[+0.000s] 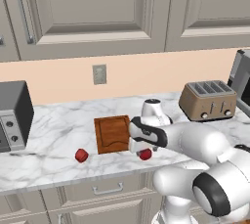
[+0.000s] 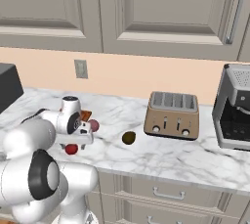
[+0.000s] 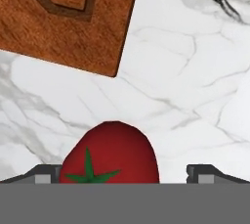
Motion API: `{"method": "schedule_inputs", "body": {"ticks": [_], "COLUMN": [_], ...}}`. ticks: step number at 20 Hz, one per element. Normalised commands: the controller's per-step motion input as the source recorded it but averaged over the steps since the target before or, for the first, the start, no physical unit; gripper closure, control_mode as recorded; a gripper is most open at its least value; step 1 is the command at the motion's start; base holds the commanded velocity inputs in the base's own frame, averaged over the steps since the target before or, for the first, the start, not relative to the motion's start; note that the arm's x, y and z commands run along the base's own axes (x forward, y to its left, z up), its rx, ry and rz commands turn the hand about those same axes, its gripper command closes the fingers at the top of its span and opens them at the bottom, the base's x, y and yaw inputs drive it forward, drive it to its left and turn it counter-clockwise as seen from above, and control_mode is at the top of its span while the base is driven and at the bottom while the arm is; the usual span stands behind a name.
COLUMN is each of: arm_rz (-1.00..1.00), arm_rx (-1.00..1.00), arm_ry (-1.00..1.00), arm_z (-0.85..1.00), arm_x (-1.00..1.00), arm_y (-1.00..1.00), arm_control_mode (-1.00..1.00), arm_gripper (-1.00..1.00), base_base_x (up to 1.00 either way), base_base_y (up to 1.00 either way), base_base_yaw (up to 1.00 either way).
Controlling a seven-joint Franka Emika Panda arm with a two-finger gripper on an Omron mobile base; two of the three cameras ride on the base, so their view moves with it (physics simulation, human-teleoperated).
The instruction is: Place the avocado, onion, tomato, and bell pepper on the cutting board.
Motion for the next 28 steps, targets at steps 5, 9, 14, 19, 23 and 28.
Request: {"method": "schedule_inputs", "body": {"ticks": [5,9,14,19,23,28], "arm_rz": [-0.01,0.00,-0.02,-0.03,-0.02,0.00], "arm_rx": [-0.08,-0.02,0.07,0.15,0.11,0.06], "arm_ry": [0.08,0.02,-0.06,-0.11,-0.17,-0.12], "arm_z": [-0.46,-0.04,0.44,0.92,0.46,0.02], "arm_x": [-0.19,-0.04,-0.01,0.00,0.31,0.76], "arm_y": [0.01,0.00,-0.06,-0.13,0.12,0.35], "arm_control_mode": [-1.00,-1.00,-1.00,-1.00,-1.00,-1.00], "arm_gripper": [1.00,1.00,1.00,1.00,1.00,1.00], "base_base_x": [0.00,0.00,0.00,0.00,0.00,0.00], "base_base_y": [0.00,0.00,0.00,0.00,0.00,0.00], "base_base_yaw": [0.00,0.00,0.00,0.00,0.00,0.00]}}
